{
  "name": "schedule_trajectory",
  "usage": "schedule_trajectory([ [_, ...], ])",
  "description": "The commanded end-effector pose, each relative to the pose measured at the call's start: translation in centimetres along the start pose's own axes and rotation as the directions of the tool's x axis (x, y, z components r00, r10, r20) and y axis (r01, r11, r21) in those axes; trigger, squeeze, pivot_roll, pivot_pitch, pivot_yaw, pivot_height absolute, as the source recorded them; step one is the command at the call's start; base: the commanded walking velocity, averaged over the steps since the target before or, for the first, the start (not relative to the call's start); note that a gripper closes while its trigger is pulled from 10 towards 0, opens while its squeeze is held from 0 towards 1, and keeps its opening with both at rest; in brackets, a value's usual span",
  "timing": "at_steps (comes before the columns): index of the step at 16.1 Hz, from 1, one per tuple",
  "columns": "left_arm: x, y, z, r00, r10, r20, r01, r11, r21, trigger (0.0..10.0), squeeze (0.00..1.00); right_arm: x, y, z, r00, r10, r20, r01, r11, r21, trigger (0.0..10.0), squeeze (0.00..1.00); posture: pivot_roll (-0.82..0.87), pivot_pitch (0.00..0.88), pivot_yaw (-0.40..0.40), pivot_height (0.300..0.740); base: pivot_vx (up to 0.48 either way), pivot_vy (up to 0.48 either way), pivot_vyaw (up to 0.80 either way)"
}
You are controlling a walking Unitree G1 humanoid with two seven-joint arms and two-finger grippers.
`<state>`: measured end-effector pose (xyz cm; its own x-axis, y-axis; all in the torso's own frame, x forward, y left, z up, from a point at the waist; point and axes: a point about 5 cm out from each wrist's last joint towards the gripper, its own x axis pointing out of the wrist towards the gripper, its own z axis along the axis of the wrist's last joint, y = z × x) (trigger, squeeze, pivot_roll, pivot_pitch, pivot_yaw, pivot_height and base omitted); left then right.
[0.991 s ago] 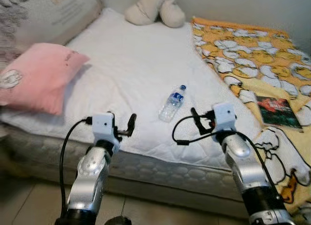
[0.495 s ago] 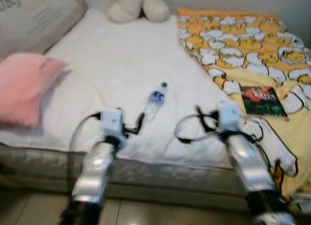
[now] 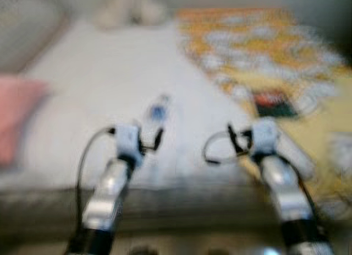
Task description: Clean up the room
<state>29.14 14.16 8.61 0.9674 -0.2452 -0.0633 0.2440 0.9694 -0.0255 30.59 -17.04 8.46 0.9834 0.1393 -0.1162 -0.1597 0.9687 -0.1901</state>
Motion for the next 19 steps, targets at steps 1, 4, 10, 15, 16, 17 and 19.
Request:
schedule_trajectory([
  [1,0.2,0.2,0.3,1.000,0.013,0.013,-0.013,1.000,0.014,10.0,0.00,0.2,0.0,0.4,1.000,-0.010,0.017,0.010,1.000,-0.005,10.0,0.00,-0.11,0.000,0.043,0.740,0.000,0.000,-0.74],
  [4,0.0,0.9,0.5,0.999,0.051,0.020,-0.051,0.999,0.015,10.0,0.00,0.3,0.4,0.4,1.000,-0.003,0.024,0.003,1.000,-0.008,10.0,0.00,-0.11,0.000,0.044,0.740,0.000,0.000,0.00],
  [10,-0.1,0.3,0.9,0.989,0.141,0.043,-0.144,0.987,0.073,10.0,0.00,0.3,0.5,0.2,1.000,0.003,0.015,-0.003,1.000,-0.005,10.0,0.00,-0.11,0.000,0.045,0.740,0.000,0.209,0.00],
  [15,0.3,0.7,1.8,0.989,0.133,0.067,-0.137,0.989,0.060,10.0,0.00,0.4,0.4,0.4,1.000,0.006,0.022,-0.006,1.000,-0.006,10.0,0.00,-0.11,0.000,0.044,0.740,0.000,0.000,0.00],
  [16,0.4,0.7,2.0,0.988,0.131,0.077,-0.134,0.990,0.046,10.0,0.00,0.3,0.3,0.4,1.000,0.003,0.025,-0.003,1.000,0.002,10.0,0.00,-0.12,0.000,0.047,0.740,0.480,0.000,0.00],
  [17,0.5,0.6,2.1,0.989,0.128,0.079,-0.131,0.990,0.044,10.0,0.00,0.2,0.3,0.3,1.000,0.004,0.026,-0.004,1.000,0.005,10.0,0.00,-0.12,0.000,0.048,0.740,0.480,0.000,0.00],
  [19,0.7,0.4,2.2,0.990,0.120,0.070,-0.123,0.991,0.050,10.0,0.00,0.0,0.2,0.2,1.000,0.008,0.024,-0.008,1.000,0.010,10.0,0.00,-0.12,0.000,0.051,0.740,0.480,0.000,0.00],
])
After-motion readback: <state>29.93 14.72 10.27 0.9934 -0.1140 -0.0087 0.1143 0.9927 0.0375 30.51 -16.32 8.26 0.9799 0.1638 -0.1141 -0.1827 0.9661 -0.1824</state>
